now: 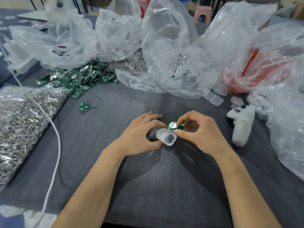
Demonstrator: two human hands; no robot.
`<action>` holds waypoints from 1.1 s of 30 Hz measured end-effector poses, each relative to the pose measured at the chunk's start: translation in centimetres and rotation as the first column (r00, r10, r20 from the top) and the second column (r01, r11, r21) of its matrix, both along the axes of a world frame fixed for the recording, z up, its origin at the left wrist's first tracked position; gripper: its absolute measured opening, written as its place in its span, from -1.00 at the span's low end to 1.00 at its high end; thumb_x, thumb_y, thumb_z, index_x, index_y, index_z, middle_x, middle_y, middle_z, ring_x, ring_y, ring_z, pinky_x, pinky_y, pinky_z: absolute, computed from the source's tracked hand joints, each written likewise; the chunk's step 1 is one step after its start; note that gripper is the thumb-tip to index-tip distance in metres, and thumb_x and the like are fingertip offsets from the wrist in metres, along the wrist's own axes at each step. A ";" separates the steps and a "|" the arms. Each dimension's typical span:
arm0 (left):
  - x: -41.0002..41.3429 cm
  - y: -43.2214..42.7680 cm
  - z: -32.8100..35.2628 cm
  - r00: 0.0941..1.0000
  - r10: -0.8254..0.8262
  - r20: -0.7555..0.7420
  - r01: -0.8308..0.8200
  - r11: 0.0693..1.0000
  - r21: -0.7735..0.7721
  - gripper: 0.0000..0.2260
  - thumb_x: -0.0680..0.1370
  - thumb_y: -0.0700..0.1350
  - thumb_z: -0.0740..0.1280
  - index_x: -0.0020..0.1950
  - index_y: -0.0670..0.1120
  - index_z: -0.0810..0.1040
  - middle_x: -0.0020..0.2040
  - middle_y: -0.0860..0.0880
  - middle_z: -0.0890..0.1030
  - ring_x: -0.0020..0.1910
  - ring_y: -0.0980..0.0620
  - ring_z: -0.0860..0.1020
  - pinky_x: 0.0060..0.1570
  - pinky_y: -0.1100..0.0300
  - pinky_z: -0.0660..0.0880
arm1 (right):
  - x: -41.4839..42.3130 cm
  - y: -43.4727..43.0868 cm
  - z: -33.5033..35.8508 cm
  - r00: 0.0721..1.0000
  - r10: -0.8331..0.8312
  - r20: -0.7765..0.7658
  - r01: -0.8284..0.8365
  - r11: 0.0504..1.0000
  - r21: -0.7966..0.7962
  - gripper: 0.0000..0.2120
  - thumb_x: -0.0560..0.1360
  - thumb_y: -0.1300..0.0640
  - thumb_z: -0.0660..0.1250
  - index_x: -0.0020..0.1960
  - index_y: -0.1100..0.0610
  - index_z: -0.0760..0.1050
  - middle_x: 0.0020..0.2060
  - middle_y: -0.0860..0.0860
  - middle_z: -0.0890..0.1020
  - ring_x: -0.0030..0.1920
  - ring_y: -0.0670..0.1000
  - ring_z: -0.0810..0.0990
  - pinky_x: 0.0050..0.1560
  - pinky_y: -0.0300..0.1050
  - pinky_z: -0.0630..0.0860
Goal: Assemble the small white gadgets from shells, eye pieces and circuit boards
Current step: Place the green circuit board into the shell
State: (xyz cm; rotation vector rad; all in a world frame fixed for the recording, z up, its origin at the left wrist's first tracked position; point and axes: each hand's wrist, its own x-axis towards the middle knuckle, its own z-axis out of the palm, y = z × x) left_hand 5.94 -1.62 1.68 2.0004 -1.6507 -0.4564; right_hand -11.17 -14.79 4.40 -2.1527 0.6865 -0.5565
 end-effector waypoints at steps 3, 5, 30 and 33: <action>0.0 0.0 0.0 1.000 -0.002 -0.017 0.001 1.000 -0.020 -0.60 0.43 0.04 0.46 0.25 0.13 0.49 0.46 0.15 0.29 0.52 0.13 0.06 0.47 0.11 0.04 | 0.0 0.3 0.0 0.996 0.092 -0.008 -0.092 0.996 0.012 -0.79 0.28 0.14 0.57 -0.20 -0.02 0.57 -0.22 -0.14 0.59 -0.20 -0.11 0.55 -0.12 -0.35 0.46; 0.1 0.0 -0.1 1.000 0.003 -0.026 -0.004 1.000 -0.031 -0.61 0.42 0.07 0.47 0.22 0.13 0.50 0.45 0.15 0.30 0.51 0.14 0.07 0.46 0.13 0.04 | 0.1 0.3 -0.1 0.992 0.112 -0.051 -0.111 0.994 0.015 -0.80 0.28 0.15 0.58 -0.21 0.01 0.57 -0.21 -0.11 0.58 -0.20 -0.09 0.54 -0.14 -0.34 0.45; -0.1 -0.3 -0.1 0.999 0.019 -0.027 -0.021 0.998 -0.057 -0.63 0.39 0.15 0.47 0.15 0.14 0.52 0.43 0.15 0.35 0.49 0.13 0.12 0.45 0.07 0.09 | 0.7 0.6 -0.7 0.983 0.161 -0.091 -0.166 0.984 -0.056 -0.81 0.30 0.09 0.57 -0.17 -0.05 0.59 -0.15 -0.16 0.53 -0.12 -0.15 0.48 -0.09 -0.35 0.36; -0.1 -0.3 -0.1 1.000 0.021 -0.022 -0.023 0.998 -0.055 -0.63 0.39 0.15 0.47 0.15 0.13 0.52 0.43 0.15 0.35 0.49 0.14 0.12 0.44 0.12 0.08 | 0.6 0.5 -0.7 0.984 0.155 -0.092 -0.160 0.986 -0.047 -0.82 0.30 0.10 0.57 -0.18 -0.02 0.60 -0.16 -0.15 0.53 -0.16 -0.15 0.48 -0.12 -0.38 0.35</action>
